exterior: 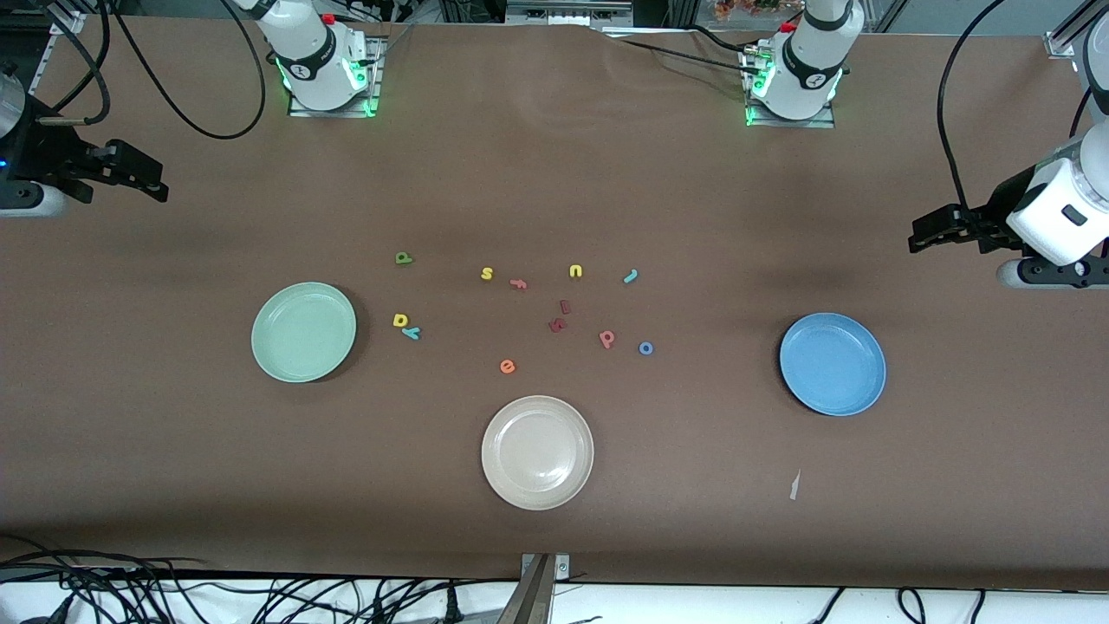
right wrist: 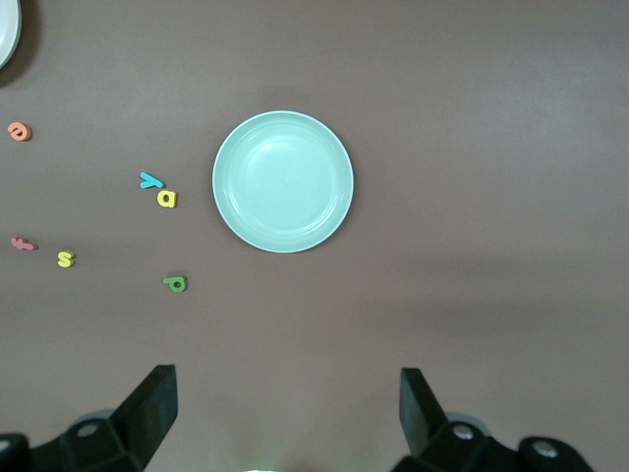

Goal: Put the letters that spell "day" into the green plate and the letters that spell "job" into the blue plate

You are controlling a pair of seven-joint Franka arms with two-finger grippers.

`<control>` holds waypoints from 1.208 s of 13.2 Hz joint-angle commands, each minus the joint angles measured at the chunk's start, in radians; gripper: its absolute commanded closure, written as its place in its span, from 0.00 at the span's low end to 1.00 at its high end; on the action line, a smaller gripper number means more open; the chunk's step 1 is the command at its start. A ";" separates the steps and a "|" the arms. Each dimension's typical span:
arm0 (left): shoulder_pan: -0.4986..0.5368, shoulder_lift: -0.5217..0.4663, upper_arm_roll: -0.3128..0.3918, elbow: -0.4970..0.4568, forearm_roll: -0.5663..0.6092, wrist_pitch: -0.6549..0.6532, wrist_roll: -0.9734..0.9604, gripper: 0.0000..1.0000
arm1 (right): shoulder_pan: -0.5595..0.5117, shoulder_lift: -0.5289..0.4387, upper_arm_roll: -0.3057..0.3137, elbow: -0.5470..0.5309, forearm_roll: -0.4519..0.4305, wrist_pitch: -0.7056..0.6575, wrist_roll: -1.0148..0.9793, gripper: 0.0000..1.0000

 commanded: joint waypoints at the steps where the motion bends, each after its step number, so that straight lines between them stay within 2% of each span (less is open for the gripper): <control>1: 0.008 0.014 0.002 0.025 0.023 -0.017 0.017 0.00 | 0.001 -0.004 0.000 0.013 0.000 -0.017 -0.019 0.00; 16: 0.006 0.020 0.004 0.025 0.023 -0.017 0.016 0.00 | 0.001 0.001 0.000 0.025 0.001 -0.034 -0.034 0.00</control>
